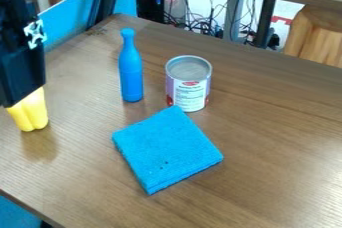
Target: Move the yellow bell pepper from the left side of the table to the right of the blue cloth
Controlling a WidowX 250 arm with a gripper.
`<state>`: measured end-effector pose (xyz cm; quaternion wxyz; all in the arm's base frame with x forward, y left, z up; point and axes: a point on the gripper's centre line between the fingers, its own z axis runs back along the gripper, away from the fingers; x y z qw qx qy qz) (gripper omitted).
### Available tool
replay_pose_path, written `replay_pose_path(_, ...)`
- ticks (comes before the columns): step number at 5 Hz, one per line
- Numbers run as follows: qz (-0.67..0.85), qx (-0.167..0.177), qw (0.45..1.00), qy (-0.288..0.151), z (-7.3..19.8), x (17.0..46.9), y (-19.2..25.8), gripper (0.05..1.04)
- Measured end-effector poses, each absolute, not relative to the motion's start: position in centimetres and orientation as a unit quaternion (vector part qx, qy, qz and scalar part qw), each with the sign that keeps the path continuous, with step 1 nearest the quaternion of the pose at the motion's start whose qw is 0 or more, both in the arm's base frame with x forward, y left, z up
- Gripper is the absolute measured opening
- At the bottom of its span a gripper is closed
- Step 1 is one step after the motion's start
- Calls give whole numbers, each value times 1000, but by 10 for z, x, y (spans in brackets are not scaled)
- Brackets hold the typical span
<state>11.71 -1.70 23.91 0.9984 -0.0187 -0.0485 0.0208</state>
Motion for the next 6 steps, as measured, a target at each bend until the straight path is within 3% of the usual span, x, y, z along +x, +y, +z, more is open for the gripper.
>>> replay_pose_path(1,28,-15,999,-43,235,116,-16,1001)
replay_pose_path(2,70,46,995,-60,215,122,-12,1001)
replay_pose_path(3,67,81,989,-107,205,125,-7,1001)
replay_pose_path(4,70,87,983,-147,191,137,6,1001)
replay_pose_path(5,110,86,979,-148,177,164,38,1001)
replay_pose_path(6,163,57,976,-136,156,183,66,1001)
